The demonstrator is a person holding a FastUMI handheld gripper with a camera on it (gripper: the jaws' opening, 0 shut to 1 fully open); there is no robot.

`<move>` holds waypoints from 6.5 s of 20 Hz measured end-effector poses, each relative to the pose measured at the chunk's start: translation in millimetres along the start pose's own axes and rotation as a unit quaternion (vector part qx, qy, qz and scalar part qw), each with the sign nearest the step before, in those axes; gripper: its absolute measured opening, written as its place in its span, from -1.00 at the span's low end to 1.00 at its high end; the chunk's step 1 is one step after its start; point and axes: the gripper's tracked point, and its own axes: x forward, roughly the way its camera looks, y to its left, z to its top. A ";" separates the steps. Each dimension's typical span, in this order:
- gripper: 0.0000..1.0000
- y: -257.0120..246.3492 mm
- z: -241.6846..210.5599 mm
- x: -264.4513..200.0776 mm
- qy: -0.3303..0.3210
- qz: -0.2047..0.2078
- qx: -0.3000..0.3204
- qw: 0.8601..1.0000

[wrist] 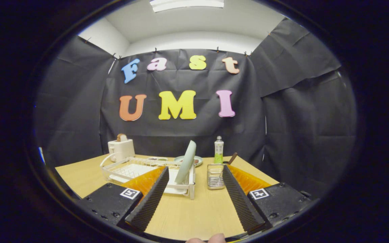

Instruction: Take the plate from the dish rack, then take the spoon from the basket and place it into the plate.

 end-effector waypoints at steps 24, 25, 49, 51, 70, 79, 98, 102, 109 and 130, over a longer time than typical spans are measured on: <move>1.00 37.4 121.5 208.0 0.312 0.063 -0.063 0.946; 1.00 34.2 113.5 214.8 0.332 0.057 -0.060 0.940; -0.27 39.9 24.7 276.4 0.505 -0.091 -0.017 0.858; -0.28 35.9 36.1 278.4 0.493 -0.114 -0.047 0.861; -0.40 108.8 -10.3 101.0 0.454 0.089 0.128 0.877; -0.40 112.3 -115.0 55.7 0.496 0.130 0.225 0.828; -0.01 66.0 -120.7 75.8 0.424 0.128 0.234 0.865; 0.52 37.2 -92.2 73.2 0.332 0.110 0.164 0.923; 1.00 -46.3 -37.7 94.8 0.131 0.009 0.046 0.990; 0.53 -125.4 -41.3 270.4 0.120 -0.013 0.068 0.990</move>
